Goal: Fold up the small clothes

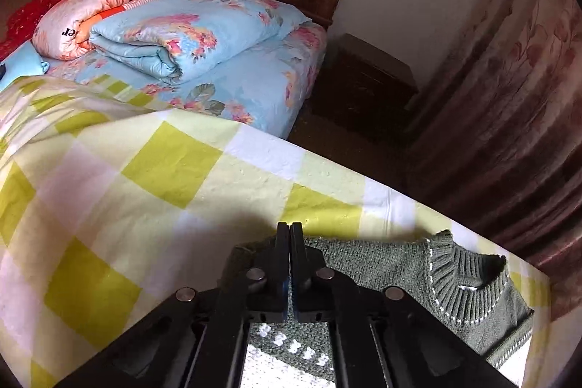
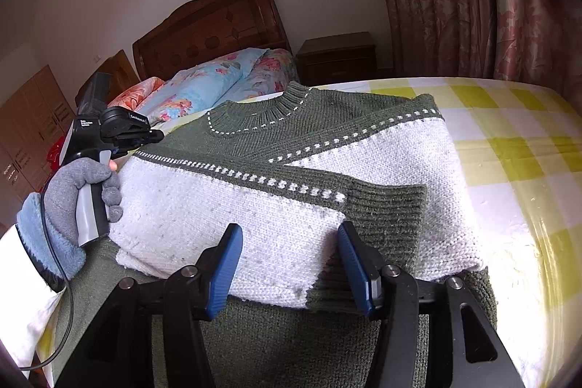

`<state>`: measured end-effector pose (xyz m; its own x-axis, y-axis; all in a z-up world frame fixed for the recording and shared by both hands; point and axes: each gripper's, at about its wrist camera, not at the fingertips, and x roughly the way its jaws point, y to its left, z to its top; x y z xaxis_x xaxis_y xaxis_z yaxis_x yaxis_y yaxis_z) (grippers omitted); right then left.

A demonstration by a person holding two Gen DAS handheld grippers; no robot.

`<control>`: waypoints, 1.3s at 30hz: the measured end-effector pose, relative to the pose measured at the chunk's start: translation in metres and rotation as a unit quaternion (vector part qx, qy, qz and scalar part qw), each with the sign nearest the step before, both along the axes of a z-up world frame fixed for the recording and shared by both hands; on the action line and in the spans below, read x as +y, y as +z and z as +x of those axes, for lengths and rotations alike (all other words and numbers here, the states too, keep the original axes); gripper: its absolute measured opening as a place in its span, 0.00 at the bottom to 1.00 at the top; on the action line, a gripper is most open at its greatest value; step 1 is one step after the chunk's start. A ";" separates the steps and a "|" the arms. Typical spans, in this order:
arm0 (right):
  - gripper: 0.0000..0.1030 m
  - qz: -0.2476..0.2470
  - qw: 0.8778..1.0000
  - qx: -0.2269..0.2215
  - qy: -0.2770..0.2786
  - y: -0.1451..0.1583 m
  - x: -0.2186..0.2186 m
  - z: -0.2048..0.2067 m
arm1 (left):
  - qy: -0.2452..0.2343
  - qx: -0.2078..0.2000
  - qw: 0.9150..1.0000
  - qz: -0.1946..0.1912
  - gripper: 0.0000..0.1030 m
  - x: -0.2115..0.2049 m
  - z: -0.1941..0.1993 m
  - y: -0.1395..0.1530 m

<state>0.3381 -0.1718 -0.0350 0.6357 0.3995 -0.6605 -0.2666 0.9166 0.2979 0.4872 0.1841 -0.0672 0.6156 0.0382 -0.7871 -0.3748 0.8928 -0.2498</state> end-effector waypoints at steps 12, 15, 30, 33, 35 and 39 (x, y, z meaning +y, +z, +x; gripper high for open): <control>1.00 0.004 1.000 0.001 0.000 0.000 -0.001 0.001 | 0.006 0.008 0.997 0.071 0.04 -0.024 -0.007 0.016; 1.00 0.004 1.000 0.001 0.000 0.000 -0.001 0.001 | -0.033 -0.027 0.997 0.071 0.08 -0.050 -0.025 0.033; 1.00 0.001 1.000 0.002 -0.001 0.001 0.002 0.001 | -0.111 -0.024 0.990 0.085 0.15 -0.089 -0.052 0.006; 1.00 0.001 1.000 0.002 -0.001 0.001 0.002 0.001 | -0.109 -0.029 0.991 0.069 0.15 -0.083 -0.053 0.006; 1.00 0.004 1.000 0.002 -0.001 0.001 0.001 0.001 | -0.108 -0.030 0.991 0.066 0.15 -0.084 -0.054 0.006; 1.00 0.013 1.000 0.003 -0.001 0.000 -0.002 0.002 | -0.108 -0.030 0.992 0.065 0.15 -0.083 -0.054 0.006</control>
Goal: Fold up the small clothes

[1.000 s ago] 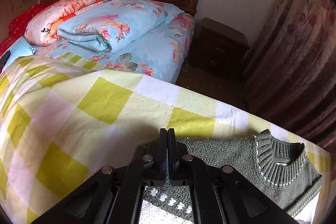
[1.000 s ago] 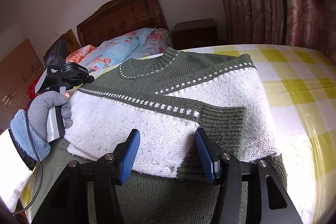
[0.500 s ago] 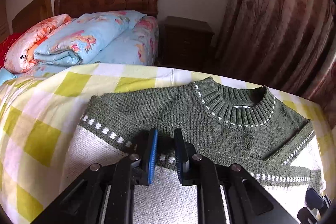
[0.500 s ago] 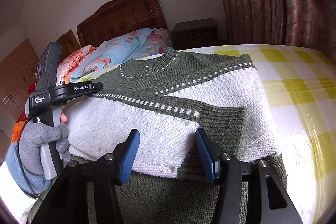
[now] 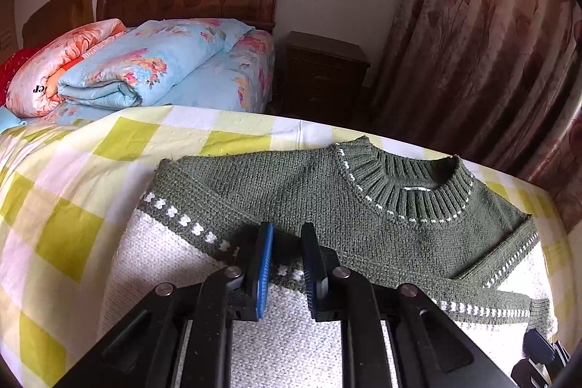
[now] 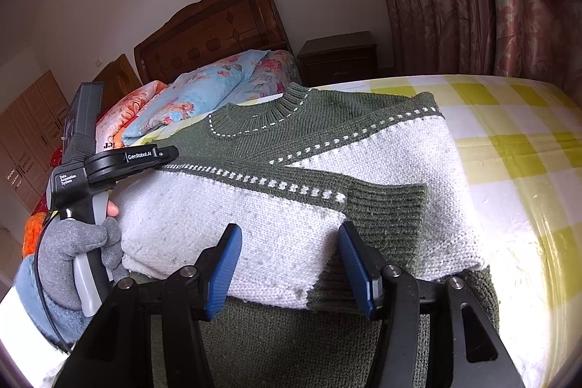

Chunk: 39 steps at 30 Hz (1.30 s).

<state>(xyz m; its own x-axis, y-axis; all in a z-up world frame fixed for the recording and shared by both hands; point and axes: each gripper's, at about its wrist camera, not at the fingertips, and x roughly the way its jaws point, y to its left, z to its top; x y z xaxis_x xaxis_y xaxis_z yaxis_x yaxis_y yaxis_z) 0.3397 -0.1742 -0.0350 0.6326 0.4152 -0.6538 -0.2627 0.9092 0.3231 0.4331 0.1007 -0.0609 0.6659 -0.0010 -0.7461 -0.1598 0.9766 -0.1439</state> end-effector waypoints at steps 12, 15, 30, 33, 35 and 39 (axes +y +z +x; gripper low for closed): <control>1.00 0.045 0.999 0.002 0.003 -0.001 -0.010 0.001 | -0.059 -0.013 0.995 -0.077 0.21 -0.008 -0.095 0.029; 1.00 0.038 0.999 -0.002 0.007 0.002 -0.008 -0.003 | -0.065 0.010 0.996 -0.055 0.21 -0.012 -0.134 0.016; 1.00 -0.157 0.987 0.020 0.031 -0.004 0.028 -0.082 | -0.039 -0.009 0.994 -0.105 0.20 0.048 -0.199 -0.009; 1.00 -0.141 0.989 0.030 -0.022 -0.003 -0.018 -0.084 | -0.021 -0.015 0.990 -0.135 0.18 0.064 -0.203 -0.012; 1.00 -0.114 0.992 0.033 -0.032 -0.002 -0.034 -0.086 | -0.017 -0.016 0.992 -0.128 0.18 0.063 -0.203 -0.012; 1.00 -0.158 0.987 0.031 -0.025 -0.002 -0.020 -0.087 | -0.011 -0.017 0.993 -0.118 0.18 0.060 -0.204 -0.011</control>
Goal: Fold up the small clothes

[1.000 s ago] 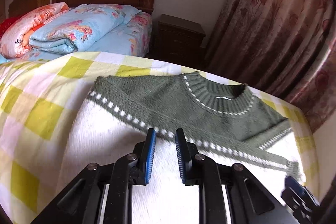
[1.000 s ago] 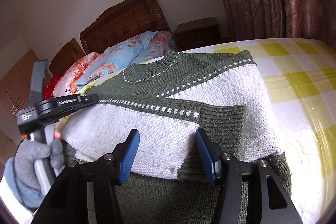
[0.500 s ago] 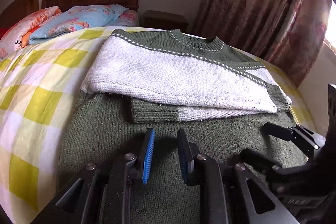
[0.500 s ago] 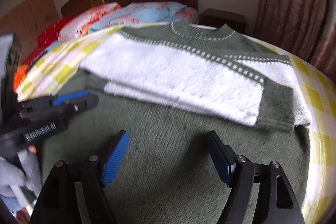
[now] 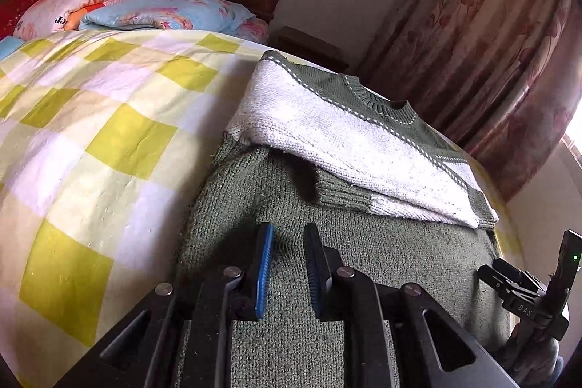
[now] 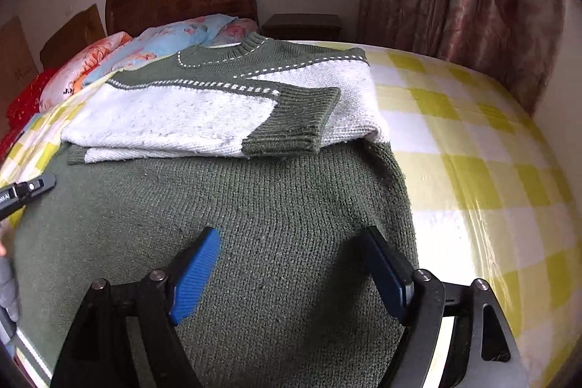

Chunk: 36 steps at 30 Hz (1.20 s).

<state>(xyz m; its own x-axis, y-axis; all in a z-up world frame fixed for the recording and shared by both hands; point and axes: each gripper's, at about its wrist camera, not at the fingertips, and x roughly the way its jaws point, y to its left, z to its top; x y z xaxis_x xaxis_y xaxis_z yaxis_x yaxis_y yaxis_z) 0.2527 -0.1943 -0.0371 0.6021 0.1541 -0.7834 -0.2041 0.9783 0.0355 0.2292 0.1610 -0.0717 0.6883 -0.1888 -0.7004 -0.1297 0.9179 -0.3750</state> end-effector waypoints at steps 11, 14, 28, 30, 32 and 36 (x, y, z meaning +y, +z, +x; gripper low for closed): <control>1.00 -0.038 0.994 -0.017 0.102 0.002 0.077 -0.045 | -0.083 0.007 0.995 0.063 0.20 -0.083 -0.023 0.010; 1.00 -0.052 0.993 -0.016 0.108 0.002 0.076 -0.046 | -0.080 0.015 0.993 0.082 0.20 -0.082 -0.023 0.008; 1.00 -0.043 0.998 -0.001 0.044 0.007 0.026 -0.053 | -0.031 0.027 0.997 0.065 0.16 -0.040 -0.043 0.013; 1.00 -0.039 0.996 -0.008 0.074 0.012 0.037 -0.069 | -0.063 0.012 0.996 0.065 0.18 -0.054 -0.056 0.023; 1.00 -0.035 0.992 -0.006 0.117 0.011 0.055 -0.085 | -0.106 0.013 0.992 0.066 0.18 -0.073 -0.065 0.024; 1.00 -0.041 0.986 -0.005 0.159 0.000 0.074 -0.101 | -0.143 0.014 0.985 0.100 0.18 -0.099 -0.081 0.008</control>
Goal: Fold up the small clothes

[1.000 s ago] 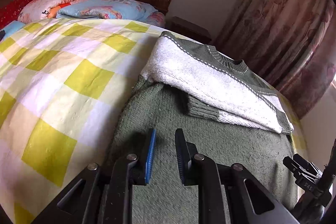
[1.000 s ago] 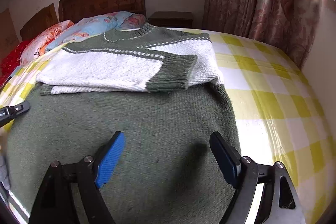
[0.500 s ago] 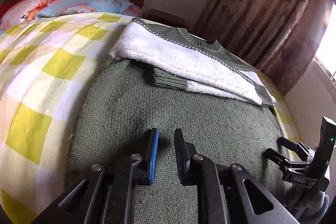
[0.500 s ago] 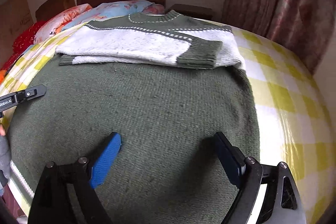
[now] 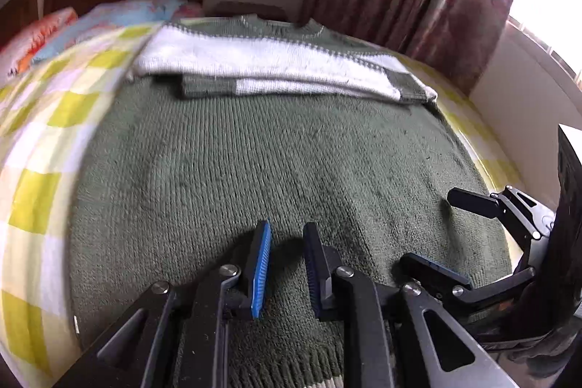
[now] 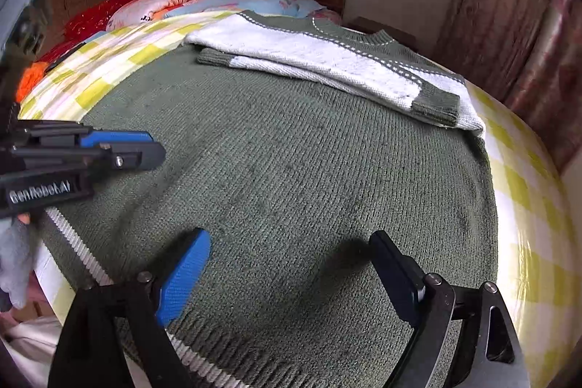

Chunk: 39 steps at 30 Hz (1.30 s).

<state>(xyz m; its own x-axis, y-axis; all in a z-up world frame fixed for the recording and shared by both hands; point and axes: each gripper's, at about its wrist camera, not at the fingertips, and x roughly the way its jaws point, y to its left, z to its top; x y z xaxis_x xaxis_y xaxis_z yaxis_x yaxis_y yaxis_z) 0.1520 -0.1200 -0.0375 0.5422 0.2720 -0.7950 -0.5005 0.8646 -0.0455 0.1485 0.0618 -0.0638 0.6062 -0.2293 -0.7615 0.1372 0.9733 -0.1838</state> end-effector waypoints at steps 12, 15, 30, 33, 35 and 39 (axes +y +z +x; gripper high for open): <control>1.00 0.015 0.998 0.013 -0.054 -0.002 -0.067 -0.014 | 0.034 0.018 0.999 -0.021 0.13 0.046 -0.024 0.002; 1.00 0.014 0.999 0.004 -0.050 0.005 -0.052 -0.023 | 0.015 0.011 1.000 -0.006 0.14 0.023 -0.035 0.012; 1.00 0.046 0.999 -0.002 0.011 -0.008 -0.060 -0.056 | -0.033 -0.010 0.999 0.002 0.17 0.018 -0.074 -0.004; 1.00 0.045 0.999 0.000 0.002 -0.006 -0.063 -0.059 | -0.027 -0.009 1.000 0.006 0.17 0.018 -0.077 -0.003; 1.00 0.041 0.999 0.005 -0.009 -0.003 -0.060 -0.058 | -0.020 -0.004 1.000 0.010 0.17 0.017 -0.079 -0.001; 1.00 0.060 0.998 -0.006 -0.002 0.004 -0.049 -0.066 | -0.004 -0.013 0.999 0.028 0.17 0.016 -0.085 0.005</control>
